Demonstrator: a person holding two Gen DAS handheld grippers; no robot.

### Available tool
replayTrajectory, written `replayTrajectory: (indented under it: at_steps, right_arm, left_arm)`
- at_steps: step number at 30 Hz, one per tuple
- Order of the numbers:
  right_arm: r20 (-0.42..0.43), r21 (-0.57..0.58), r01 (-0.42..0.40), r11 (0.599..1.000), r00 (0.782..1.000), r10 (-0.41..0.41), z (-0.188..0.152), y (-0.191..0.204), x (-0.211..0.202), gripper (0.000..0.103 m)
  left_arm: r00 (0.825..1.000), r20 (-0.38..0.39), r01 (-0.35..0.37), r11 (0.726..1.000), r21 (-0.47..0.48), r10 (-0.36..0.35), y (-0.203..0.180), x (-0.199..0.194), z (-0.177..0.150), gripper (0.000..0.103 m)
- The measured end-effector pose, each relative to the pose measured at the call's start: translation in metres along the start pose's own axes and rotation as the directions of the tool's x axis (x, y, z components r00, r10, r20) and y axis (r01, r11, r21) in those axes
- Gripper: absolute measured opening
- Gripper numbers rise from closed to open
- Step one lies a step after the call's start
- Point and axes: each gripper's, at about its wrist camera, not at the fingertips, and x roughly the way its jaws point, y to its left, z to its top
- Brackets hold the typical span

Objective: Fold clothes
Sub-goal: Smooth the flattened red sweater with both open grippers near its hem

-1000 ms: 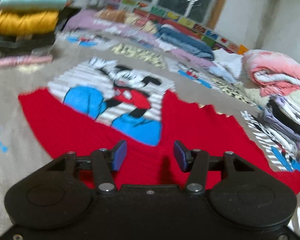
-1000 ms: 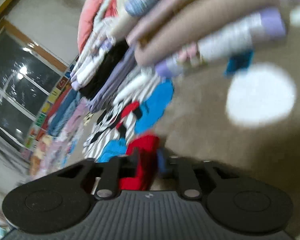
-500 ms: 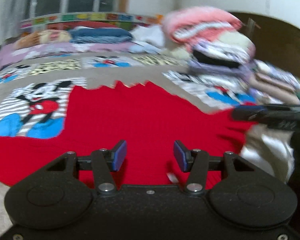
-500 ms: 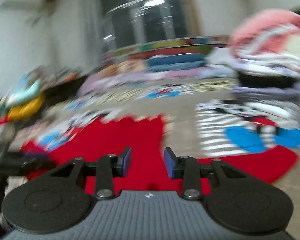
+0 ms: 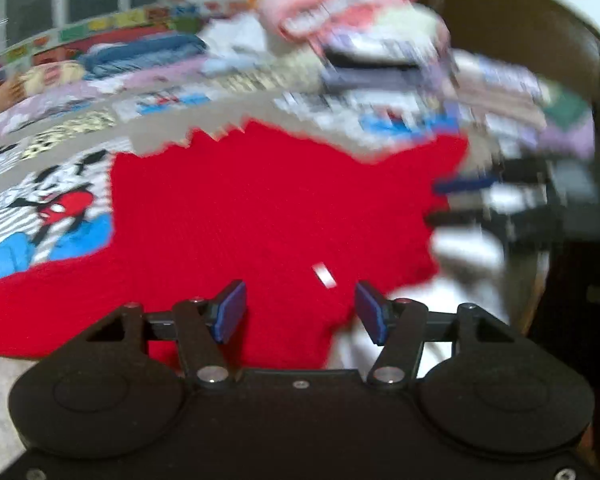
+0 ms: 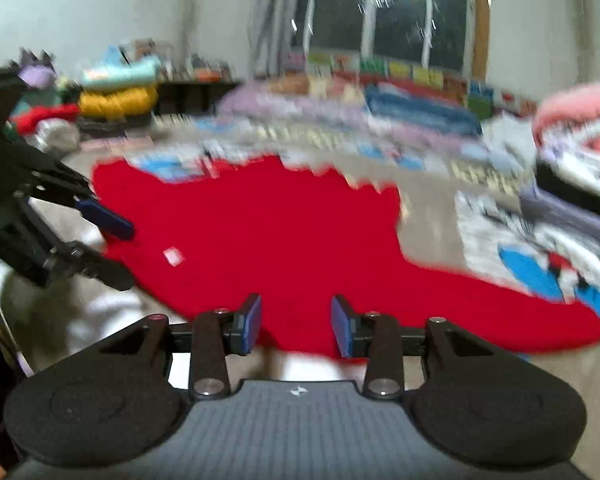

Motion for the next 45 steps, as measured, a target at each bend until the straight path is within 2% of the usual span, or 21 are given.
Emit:
replayTrajectory:
  at_steps: [1,3,5,6,7,9,10,14,17,20,23,26,29,30,33,34,38,42,45]
  right_arm:
    - [0.027,-0.004,-0.013,1.000,1.000,0.013,0.004,0.004,0.001,0.039]
    - [0.041,-0.053,-0.017,0.998,0.999,0.019,0.006,0.012,0.009,0.039]
    - [-0.079,-0.070,-0.068,0.995,0.995,0.063,0.005,0.019,0.030,0.045]
    - [-0.173,-0.034,-0.102,0.994,0.980,0.095,0.002,0.017,0.044,0.046]
    - [-0.181,0.033,-0.126,0.991,0.975,0.130,0.005,0.008,0.045,0.047]
    - [-0.154,0.145,-0.167,0.975,0.970,0.188,0.014,-0.011,0.040,0.043]
    - [-0.103,0.170,-0.174,0.970,0.976,0.193,0.016,-0.019,0.033,0.043]
    - [-0.016,0.197,-0.137,0.971,0.990,0.142,0.028,-0.040,0.039,0.043]
    - [-0.015,0.214,-0.139,0.967,0.989,0.145,0.041,-0.054,0.062,0.043]
    - [-0.017,0.230,-0.142,0.963,0.989,0.149,0.055,-0.069,0.086,0.043]
    - [-0.018,0.246,-0.144,0.959,0.988,0.153,0.068,-0.084,0.109,0.043]
    - [-0.020,0.255,-0.158,0.954,0.985,0.169,0.081,-0.096,0.132,0.043]
    - [-0.026,0.250,-0.197,0.948,0.977,0.210,0.093,-0.101,0.154,0.043]
    - [-0.039,0.251,-0.192,0.949,0.977,0.208,0.096,-0.103,0.162,0.043]
    - [-0.046,0.260,-0.115,0.959,0.990,0.131,0.103,-0.116,0.181,0.045]
    - [-0.051,0.264,-0.095,0.960,0.992,0.112,0.104,-0.120,0.187,0.048]
    - [-0.089,0.264,-0.040,0.964,0.994,0.066,0.109,-0.139,0.212,0.050]
    - [-0.105,0.326,-0.034,0.945,0.992,0.072,0.104,-0.160,0.233,0.050]
    - [-0.101,0.362,-0.059,0.930,0.990,0.102,0.102,-0.169,0.240,0.053]
  left_arm:
    - [1.000,-0.018,-0.019,0.999,-0.026,0.019,0.005,0.005,0.000,0.059]
    - [0.992,-0.104,-0.071,0.996,-0.059,0.065,0.013,0.023,-0.004,0.059]
    - [0.988,-0.144,-0.060,0.995,-0.080,0.048,0.019,0.032,-0.007,0.061]
    - [0.990,-0.134,-0.047,0.995,-0.090,0.035,0.021,0.029,-0.004,0.061]
    - [0.992,-0.124,-0.043,0.994,-0.099,0.031,0.024,0.026,0.000,0.061]
    - [0.996,-0.072,-0.062,0.992,-0.110,0.055,0.027,0.022,0.004,0.061]
    - [0.997,-0.044,-0.075,0.991,-0.114,0.071,0.028,0.022,0.005,0.061]
    - [0.995,-0.009,-0.104,0.988,-0.112,0.103,0.031,0.039,0.009,0.059]
    - [0.992,-0.028,-0.124,0.981,-0.151,0.121,0.040,0.052,0.011,0.059]
    - [0.993,-0.050,-0.117,0.974,-0.196,0.109,0.049,0.060,0.011,0.060]
    - [0.993,-0.058,-0.113,0.976,-0.188,0.104,0.050,0.058,0.011,0.060]
    - [0.994,-0.048,-0.105,0.972,-0.210,0.097,0.053,0.056,0.012,0.059]
    - [0.989,-0.007,-0.146,0.966,-0.211,0.148,0.060,0.050,0.032,0.055]
    - [0.988,0.011,-0.146,0.961,-0.233,0.152,0.068,0.049,0.040,0.055]
    - [0.990,0.048,-0.108,0.937,-0.333,0.132,0.100,0.058,0.066,0.055]
    - [0.990,0.042,-0.114,0.933,-0.341,0.136,0.109,0.065,0.074,0.055]
    - [0.987,-0.005,-0.149,0.905,-0.399,0.160,0.154,0.102,0.105,0.055]
    - [0.988,-0.036,-0.151,0.891,-0.428,0.150,0.186,0.135,0.127,0.055]
    - [0.988,-0.072,-0.153,0.879,-0.452,0.134,0.201,0.157,0.130,0.055]
